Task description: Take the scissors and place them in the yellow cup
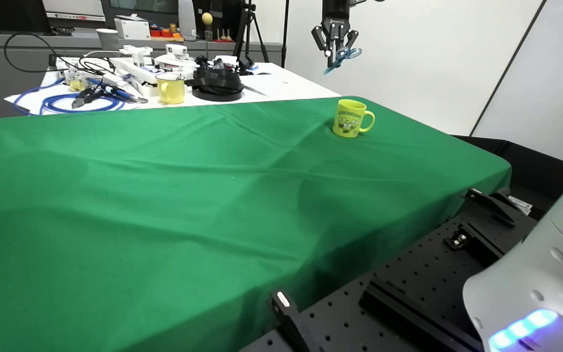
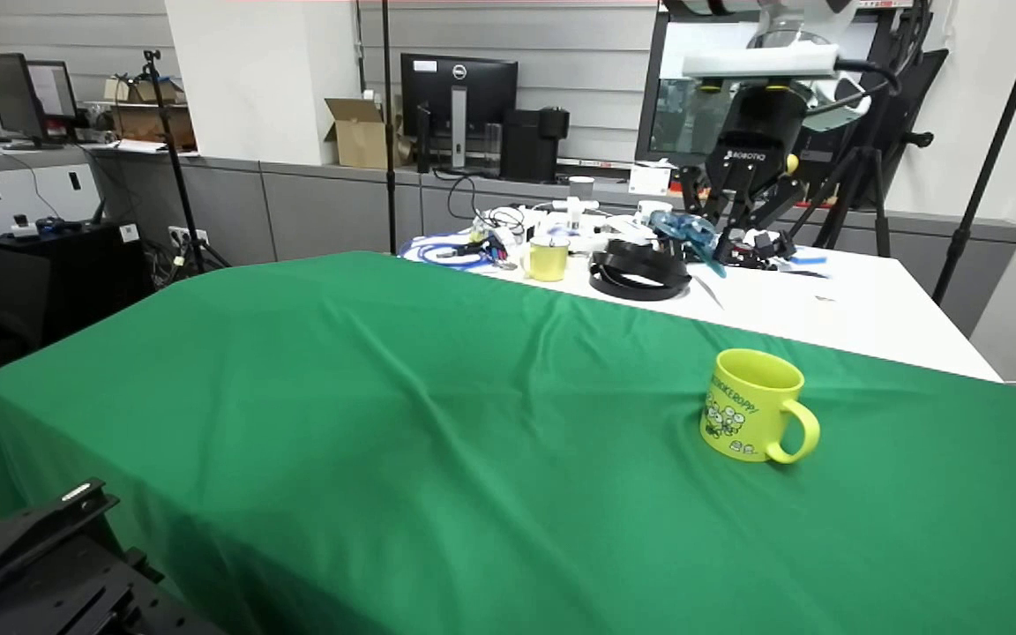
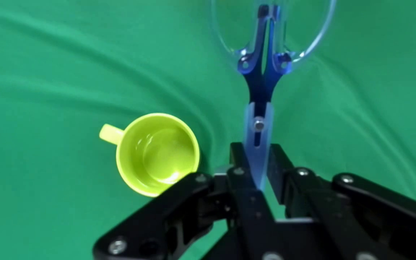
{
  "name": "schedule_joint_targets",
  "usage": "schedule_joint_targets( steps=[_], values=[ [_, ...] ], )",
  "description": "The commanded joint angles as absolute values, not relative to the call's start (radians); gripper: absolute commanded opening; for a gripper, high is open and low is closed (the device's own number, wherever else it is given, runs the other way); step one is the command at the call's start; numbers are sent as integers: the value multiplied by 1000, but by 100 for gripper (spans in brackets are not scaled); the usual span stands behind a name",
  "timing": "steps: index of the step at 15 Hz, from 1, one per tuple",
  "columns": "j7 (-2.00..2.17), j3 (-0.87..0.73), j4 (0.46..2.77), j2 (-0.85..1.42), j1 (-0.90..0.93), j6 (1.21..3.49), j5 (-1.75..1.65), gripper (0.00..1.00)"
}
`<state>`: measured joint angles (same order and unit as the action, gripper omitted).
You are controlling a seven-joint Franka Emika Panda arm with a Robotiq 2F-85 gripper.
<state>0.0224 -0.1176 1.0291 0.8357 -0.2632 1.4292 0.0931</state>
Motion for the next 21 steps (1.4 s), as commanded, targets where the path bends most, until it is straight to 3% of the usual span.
schedule_joint_targets(
  steps=[1,10,21],
  values=[
    [69,-105,871,928,-342,1287,177,5],
    [182,-99,753,1048,-487,1172,352,5],
    [260,-88,683,1142,-539,1138,402,5]
  ],
)
